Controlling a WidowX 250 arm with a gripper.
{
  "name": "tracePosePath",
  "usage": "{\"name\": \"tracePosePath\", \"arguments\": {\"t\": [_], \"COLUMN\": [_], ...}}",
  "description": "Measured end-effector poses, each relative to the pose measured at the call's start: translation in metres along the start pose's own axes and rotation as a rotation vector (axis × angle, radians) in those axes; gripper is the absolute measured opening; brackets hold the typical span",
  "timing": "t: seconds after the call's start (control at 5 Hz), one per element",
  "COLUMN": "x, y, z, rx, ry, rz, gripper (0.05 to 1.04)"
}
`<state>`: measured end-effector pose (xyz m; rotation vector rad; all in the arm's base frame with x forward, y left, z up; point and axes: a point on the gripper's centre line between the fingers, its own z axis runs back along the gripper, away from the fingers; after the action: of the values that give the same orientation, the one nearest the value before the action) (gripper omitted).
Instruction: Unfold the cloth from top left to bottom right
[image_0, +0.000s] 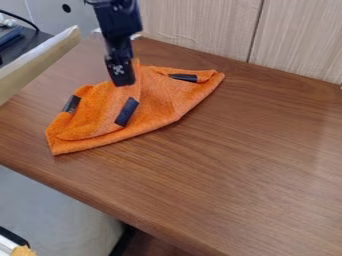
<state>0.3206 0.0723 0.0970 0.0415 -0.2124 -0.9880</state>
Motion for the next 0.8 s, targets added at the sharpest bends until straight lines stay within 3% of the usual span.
{"name": "tracePosePath", "arguments": {"t": [0.4,0.6,0.8], "x": [0.001,0.0,0.003], "y": [-0.002,-0.002,-0.003], "z": [-0.013,-0.014,-0.014], "rx": [-0.001,0.0,-0.005], "ry": [0.025,0.035,0.032], "rz": [-0.023,-0.027,-0.03], "gripper": [0.349,0.146,0.069]}}
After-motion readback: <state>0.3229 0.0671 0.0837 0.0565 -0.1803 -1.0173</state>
